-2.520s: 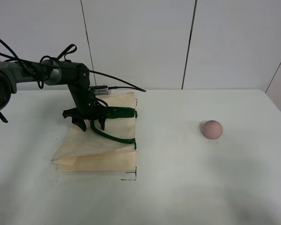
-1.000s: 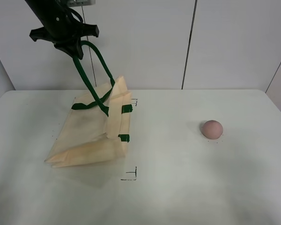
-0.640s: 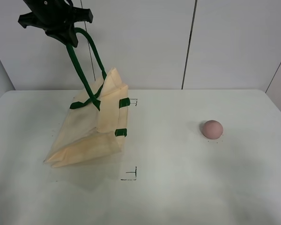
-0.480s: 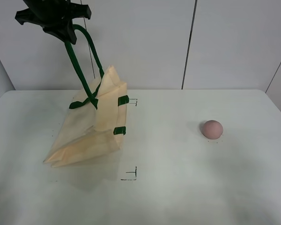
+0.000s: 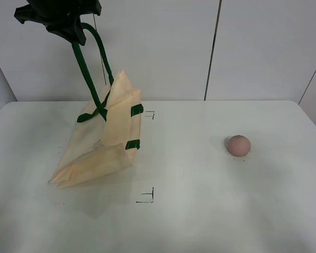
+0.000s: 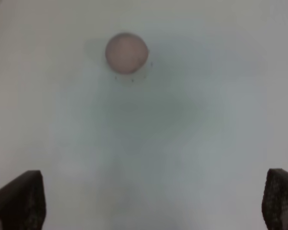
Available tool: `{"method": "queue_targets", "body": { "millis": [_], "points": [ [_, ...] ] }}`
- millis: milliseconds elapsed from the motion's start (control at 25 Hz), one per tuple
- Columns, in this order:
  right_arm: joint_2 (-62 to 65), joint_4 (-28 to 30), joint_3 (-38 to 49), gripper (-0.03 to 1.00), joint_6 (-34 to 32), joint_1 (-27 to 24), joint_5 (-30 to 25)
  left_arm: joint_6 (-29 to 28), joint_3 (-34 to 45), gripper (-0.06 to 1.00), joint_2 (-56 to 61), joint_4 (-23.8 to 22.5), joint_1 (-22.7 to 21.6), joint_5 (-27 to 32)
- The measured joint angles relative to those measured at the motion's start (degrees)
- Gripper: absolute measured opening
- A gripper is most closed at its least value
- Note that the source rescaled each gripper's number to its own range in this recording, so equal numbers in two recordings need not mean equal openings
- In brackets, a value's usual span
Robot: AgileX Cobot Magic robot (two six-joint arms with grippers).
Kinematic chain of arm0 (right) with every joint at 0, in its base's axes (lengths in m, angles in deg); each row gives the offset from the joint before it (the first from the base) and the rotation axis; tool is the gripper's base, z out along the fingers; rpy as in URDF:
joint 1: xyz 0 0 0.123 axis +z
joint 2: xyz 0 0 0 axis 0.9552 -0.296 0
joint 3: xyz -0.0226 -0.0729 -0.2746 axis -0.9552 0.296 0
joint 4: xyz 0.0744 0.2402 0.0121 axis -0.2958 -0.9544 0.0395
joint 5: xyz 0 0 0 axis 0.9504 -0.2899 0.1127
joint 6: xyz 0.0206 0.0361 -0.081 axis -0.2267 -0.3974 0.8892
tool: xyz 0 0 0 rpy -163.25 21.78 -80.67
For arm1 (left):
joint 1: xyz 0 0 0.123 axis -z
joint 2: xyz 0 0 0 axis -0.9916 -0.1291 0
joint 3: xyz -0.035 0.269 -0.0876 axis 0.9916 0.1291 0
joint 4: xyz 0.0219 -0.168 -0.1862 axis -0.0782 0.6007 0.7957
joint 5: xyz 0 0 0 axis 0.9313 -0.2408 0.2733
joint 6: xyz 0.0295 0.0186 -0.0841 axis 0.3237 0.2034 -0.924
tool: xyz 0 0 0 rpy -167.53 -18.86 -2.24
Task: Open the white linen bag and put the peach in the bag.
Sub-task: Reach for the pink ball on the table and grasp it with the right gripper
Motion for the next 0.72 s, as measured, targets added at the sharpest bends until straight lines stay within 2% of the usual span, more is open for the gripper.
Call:
{"method": "queue_targets", "body": {
  "millis": [200, 320, 360, 480, 640, 720],
  "points": [
    [-25.49, 0.0, -6.73, 1.0, 0.63, 0.0, 7.86, 0.61, 0.0, 0.0, 0.0, 1.14, 0.0, 0.0],
    [-41.17, -0.03, -13.52, 1.0, 1.93, 0.0, 10.43, 0.72, 0.0, 0.0, 0.0, 1.47, 0.0, 0.0],
    [-51.15, -0.03, -18.77, 1.0, 2.68, -0.04, 10.81, 0.72, 0.0, 0.0, 0.0, 1.47, 0.0, 0.0],
    [-64.78, -0.03, -27.63, 1.0, 2.82, -0.04, 10.84, 0.79, 0.0, 0.0, 0.0, 1.47, 0.0, 0.0],
    [-78.3, -0.03, -39.73, 1.0, 3.43, 0.22, 10.07, 0.79, 0.0, 0.0, 0.0, 1.47, 0.0, 0.0],
    [-81.32, 0.02, -42.66, 1.0, 3.81, 0.54, 9.37, 0.79, 0.0, 0.0, 0.0, 1.47, 0.0, 0.0]
  ]
}}
